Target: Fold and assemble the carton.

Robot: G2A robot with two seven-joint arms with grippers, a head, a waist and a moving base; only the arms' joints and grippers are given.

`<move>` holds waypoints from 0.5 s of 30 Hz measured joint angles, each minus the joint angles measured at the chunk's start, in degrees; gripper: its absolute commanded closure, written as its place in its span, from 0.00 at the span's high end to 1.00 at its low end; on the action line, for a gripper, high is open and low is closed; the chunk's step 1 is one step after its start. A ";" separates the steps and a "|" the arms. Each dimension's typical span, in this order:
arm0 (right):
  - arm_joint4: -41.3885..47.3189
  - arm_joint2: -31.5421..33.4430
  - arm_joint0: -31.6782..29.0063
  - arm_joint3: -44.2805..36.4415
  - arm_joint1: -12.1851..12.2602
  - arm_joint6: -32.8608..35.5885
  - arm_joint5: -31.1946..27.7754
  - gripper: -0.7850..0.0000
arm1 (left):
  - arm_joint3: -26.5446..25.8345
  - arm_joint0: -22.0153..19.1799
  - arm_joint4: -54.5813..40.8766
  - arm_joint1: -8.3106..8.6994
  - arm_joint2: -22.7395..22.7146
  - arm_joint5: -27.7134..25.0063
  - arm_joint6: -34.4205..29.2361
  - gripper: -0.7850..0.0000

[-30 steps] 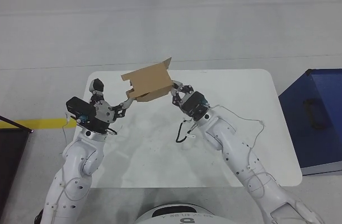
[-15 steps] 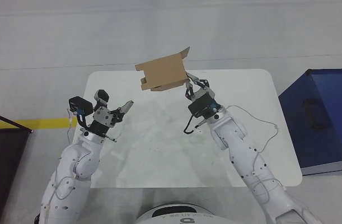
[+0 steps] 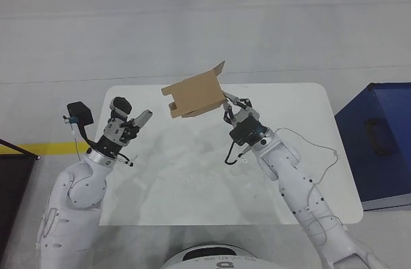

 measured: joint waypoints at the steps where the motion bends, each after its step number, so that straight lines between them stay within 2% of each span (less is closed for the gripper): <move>1: 1.49 -0.02 0.00 0.37 -0.06 -0.07 -0.88 0.00 | -0.30 -0.27 0.70 0.02 0.08 -0.38 0.16 1.00; 5: 5.86 -0.24 0.81 2.18 -0.28 0.15 -3.33 0.00 | -1.12 -1.54 4.53 -0.06 1.28 -0.38 1.42 1.00; 15: 4.56 -2.08 1.59 3.28 -0.46 0.34 -4.58 0.00 | 0.44 -6.28 7.51 -0.42 4.13 3.57 1.69 1.00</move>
